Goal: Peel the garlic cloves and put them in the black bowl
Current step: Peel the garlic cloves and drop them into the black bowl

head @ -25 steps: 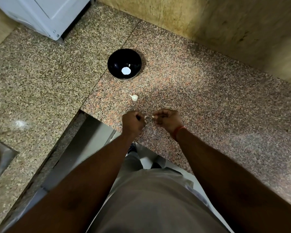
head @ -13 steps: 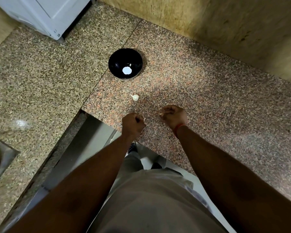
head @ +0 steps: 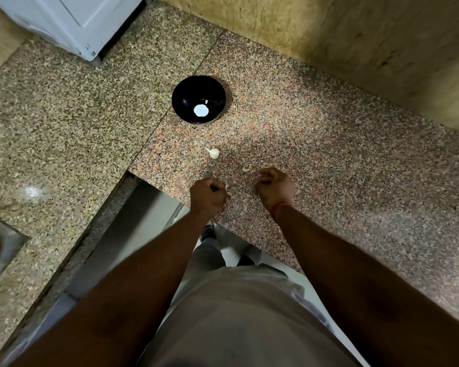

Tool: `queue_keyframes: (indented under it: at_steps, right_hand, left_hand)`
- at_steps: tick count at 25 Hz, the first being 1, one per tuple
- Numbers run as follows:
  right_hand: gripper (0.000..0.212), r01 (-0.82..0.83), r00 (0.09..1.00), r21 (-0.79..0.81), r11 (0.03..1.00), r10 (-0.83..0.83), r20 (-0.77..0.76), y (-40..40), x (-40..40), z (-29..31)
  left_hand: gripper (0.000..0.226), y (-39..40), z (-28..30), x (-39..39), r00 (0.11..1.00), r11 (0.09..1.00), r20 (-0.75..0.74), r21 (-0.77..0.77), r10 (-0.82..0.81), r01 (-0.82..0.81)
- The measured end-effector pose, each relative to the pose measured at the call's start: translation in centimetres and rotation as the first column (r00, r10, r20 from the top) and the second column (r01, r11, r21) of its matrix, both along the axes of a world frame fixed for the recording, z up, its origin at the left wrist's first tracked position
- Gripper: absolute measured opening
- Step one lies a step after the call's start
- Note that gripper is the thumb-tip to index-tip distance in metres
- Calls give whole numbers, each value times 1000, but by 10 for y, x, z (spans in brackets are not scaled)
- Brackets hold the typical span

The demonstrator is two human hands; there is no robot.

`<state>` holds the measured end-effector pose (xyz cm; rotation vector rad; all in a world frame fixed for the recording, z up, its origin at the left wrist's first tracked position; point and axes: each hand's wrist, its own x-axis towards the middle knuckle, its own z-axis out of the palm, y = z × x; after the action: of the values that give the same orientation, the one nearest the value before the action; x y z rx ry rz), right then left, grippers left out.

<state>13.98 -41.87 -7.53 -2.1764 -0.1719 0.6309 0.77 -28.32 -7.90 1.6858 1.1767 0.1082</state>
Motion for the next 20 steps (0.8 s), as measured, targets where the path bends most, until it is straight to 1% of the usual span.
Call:
queue_keyframes:
  at_steps: [2, 3, 5, 7, 8, 10, 12, 15, 16, 18, 19, 20]
  right_hand:
    - [22, -159, 984, -28, 987, 160, 77, -1, -10, -2]
    - [22, -262, 959, -41, 964, 265, 106, 0, -14, -2]
    - [23, -450, 873, -98, 888, 461, 159, 5, -21, 1]
    - [27, -569, 768, -156, 808, 589, 251, 15, -24, 2]
    - [27, -613, 712, -181, 769, 637, 296, 20, -24, 1]
    - [25, -678, 620, -242, 695, 716, 320, 28, -23, 1]
    - [23, -727, 559, -285, 625, 779, 284, 32, -25, 0]
    - [22, -768, 503, -344, 540, 841, 198, 31, -31, -4]
    - [19, -767, 495, -362, 529, 848, 191, 31, -33, -7]
    - [6, -752, 492, -391, 530, 847, 203, 33, -35, -10]
    - [3, -748, 486, -401, 529, 848, 213, 33, -35, -11]
    - [9, -744, 475, -411, 527, 850, 229, 33, -35, -12]
  left_hand:
    - [16, 0, 2, -2, 991, 982, 46, -150, 125, -117]
    - [14, 1, 3, -4, 982, 963, 58, -216, 179, -163]
    - [17, 3, 6, -11, 962, 933, 71, -272, 263, -235]
    - [23, 5, 10, -19, 932, 891, 96, -340, 350, -300]
    - [21, 7, 12, -23, 922, 876, 102, -366, 374, -315]
    - [9, 7, 15, -29, 924, 876, 94, -365, 370, -314]
    - [3, 8, 16, -32, 915, 862, 104, -391, 390, -323]
    - [14, 8, 13, -35, 903, 849, 101, -398, 418, -349]
    - [15, 8, 10, -35, 909, 859, 90, -377, 406, -347]
    - [10, 6, 5, -37, 924, 880, 79, -346, 374, -327]
    - [9, 6, 2, -39, 929, 887, 76, -333, 362, -319]
    - [9, 5, 2, -39, 932, 893, 70, -322, 355, -316]
